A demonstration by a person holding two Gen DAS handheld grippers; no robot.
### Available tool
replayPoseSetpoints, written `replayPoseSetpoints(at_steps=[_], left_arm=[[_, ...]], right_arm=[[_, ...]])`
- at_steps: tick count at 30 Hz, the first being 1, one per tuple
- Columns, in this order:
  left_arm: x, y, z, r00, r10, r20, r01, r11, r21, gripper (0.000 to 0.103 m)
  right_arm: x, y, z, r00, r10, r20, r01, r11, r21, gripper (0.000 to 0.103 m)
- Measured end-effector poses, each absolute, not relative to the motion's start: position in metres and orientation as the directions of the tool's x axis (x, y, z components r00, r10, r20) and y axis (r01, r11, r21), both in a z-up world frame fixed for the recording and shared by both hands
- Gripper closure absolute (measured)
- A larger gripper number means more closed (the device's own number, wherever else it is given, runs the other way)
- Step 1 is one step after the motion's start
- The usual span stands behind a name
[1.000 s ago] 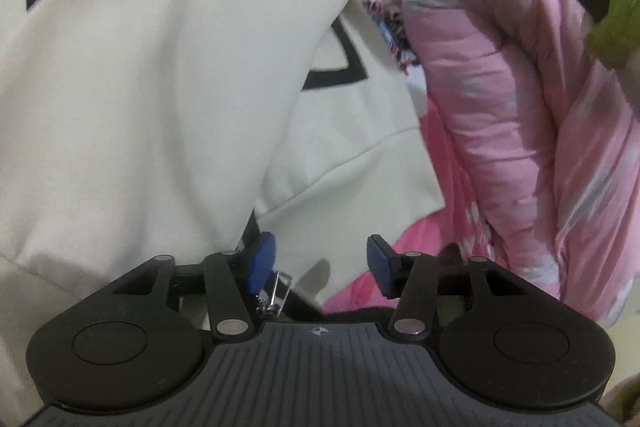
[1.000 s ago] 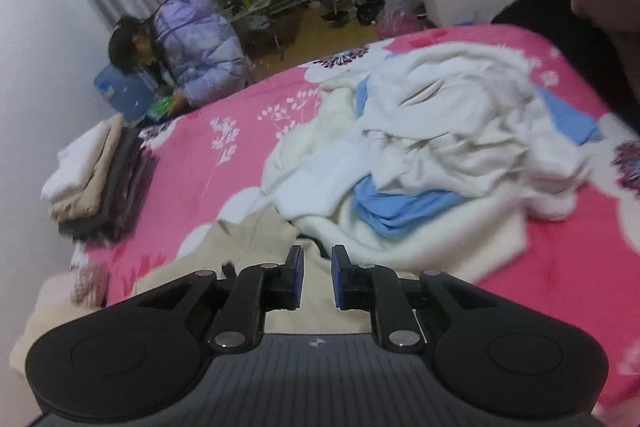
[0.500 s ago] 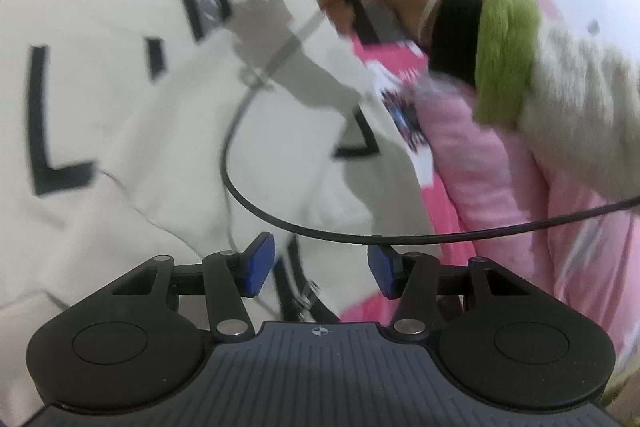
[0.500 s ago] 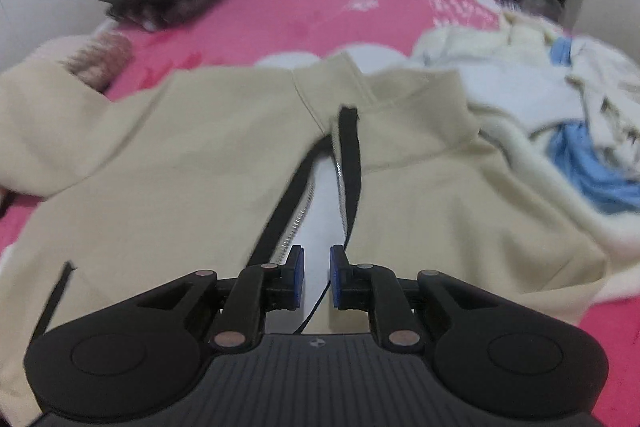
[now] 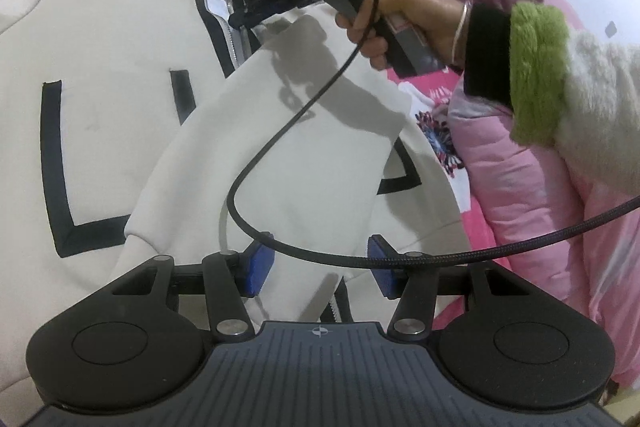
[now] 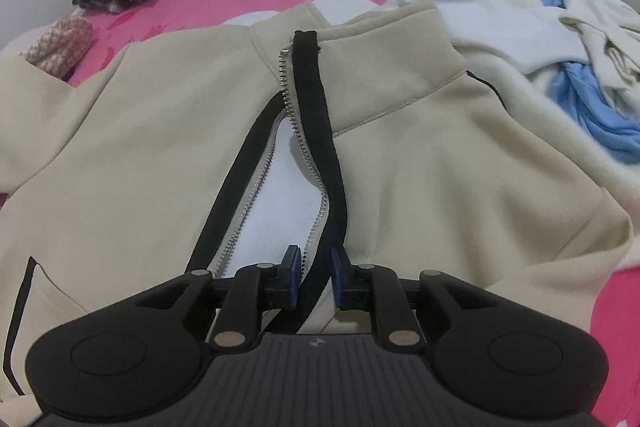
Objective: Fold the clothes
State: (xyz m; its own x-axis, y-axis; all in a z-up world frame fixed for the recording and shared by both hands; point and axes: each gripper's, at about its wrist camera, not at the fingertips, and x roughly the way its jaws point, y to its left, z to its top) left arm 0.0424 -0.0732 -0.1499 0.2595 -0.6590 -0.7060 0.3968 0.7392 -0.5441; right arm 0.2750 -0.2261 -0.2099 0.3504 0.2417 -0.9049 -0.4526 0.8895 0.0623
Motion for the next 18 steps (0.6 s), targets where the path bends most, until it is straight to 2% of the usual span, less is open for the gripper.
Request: replayPoseSetpoints(at_steps=[4,7,10,14,18], left_arm=[[0.039,-0.069,-0.152,0.268,-0.647,-0.714,0.390,0.750,-0.534,0.052],[0.036,-0.062,-0.147,0.283,-0.634,-0.719,0.380,0.763,-0.523,0.052],[0.030,-0.050,-0.138,0.307,-0.625,-0.718,0.369,0.774,-0.515,0.051],[0.028,-0.030,-0.131,0.345,-0.608,-0.715,0.327,0.792,-0.516,0.052],[0.032,-0.011,-0.130,0.365,-0.592,-0.719,0.267,0.806,-0.528,0.052]], right_arm=[[0.287,-0.226,-0.211,0.310,0.218,-0.925,-0.393,0.916,0.084,0.087],[0.291,-0.232,-0.211,0.300,0.207,-0.931,-0.303,0.946,0.113,0.095],[0.293,-0.246,-0.211,0.300,0.242,-0.923,-0.163,0.966,0.201,0.097],[0.293,-0.286,-0.219,0.306,0.415,-0.857,0.039,0.894,0.446,0.097],[0.288,-0.304,-0.233,0.320,0.590,-0.742,0.105,0.756,0.646,0.097]])
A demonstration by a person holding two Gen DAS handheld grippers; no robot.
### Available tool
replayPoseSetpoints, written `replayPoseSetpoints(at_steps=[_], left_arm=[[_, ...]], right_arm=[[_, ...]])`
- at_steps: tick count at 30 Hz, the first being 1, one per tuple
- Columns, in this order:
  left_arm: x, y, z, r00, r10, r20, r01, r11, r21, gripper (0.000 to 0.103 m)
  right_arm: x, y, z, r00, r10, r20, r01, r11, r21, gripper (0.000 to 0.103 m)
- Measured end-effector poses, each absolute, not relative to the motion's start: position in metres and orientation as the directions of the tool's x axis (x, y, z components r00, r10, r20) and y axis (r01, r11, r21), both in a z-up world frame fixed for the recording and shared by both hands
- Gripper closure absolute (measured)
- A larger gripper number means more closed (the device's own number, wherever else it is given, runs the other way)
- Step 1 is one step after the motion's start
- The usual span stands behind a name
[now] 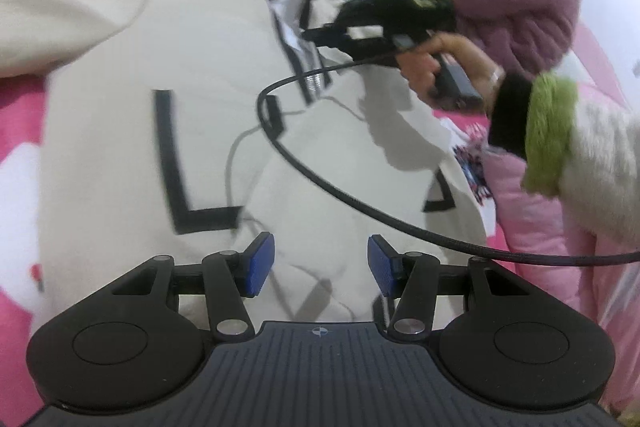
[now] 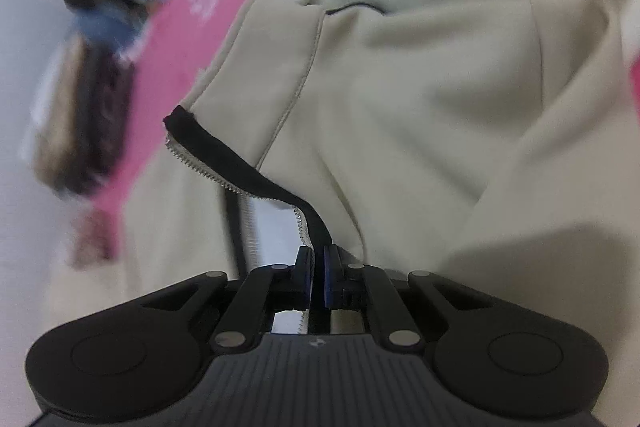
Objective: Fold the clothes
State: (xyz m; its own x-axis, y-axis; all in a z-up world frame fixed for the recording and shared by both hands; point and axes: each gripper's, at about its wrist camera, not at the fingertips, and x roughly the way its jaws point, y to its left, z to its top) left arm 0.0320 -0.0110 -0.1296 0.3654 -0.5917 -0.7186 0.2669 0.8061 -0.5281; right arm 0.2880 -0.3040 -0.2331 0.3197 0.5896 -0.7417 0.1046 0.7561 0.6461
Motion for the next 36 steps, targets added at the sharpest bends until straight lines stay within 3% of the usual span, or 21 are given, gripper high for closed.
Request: replayPoseSetpoints(at_steps=[8,10,14,17,23,26,32,36], left_arm=[[0.043,-0.035,-0.132,0.304,-0.637,-0.708,0.323,0.768,-0.553,0.052],[0.043,-0.047,-0.137,0.273,-0.656,-0.703,0.343,0.749,-0.566,0.052],[0.043,-0.064,-0.148,0.219,-0.668,-0.711,0.359,0.733,-0.577,0.052],[0.043,-0.070,-0.154,0.204,-0.662,-0.722,0.357,0.737,-0.575,0.052],[0.042,-0.080,-0.159,0.145,-0.612,-0.777,0.357,0.765,-0.536,0.052],[0.042,-0.082,-0.157,0.103,-0.598,-0.795,0.341,0.772,-0.536,0.051],[0.038,-0.072,-0.152,0.062,-0.587,-0.807,0.291,0.784,-0.548,0.050],[0.031,-0.062,-0.153,0.047,-0.571,-0.820,0.249,0.802,-0.543,0.048]], right_arm=[[0.290,-0.296,-0.250,0.302,0.642,-0.704,0.067,0.723,0.688,0.096],[0.292,-0.291,-0.230,0.304,0.637,-0.709,-0.018,0.747,0.664,0.080],[0.287,-0.289,-0.178,0.369,0.675,-0.639,-0.200,0.729,0.654,0.068],[0.297,-0.297,-0.163,0.448,0.649,-0.615,-0.204,0.744,0.636,0.067],[0.355,-0.279,-0.234,0.384,0.563,-0.732,-0.009,0.795,0.607,0.075],[0.357,-0.291,-0.239,0.404,0.586,-0.703,0.078,0.743,0.665,0.077],[0.295,-0.385,-0.161,0.540,0.609,-0.581,0.086,0.647,0.758,0.073],[0.242,-0.431,-0.092,0.586,0.537,-0.606,0.011,0.743,0.669,0.071]])
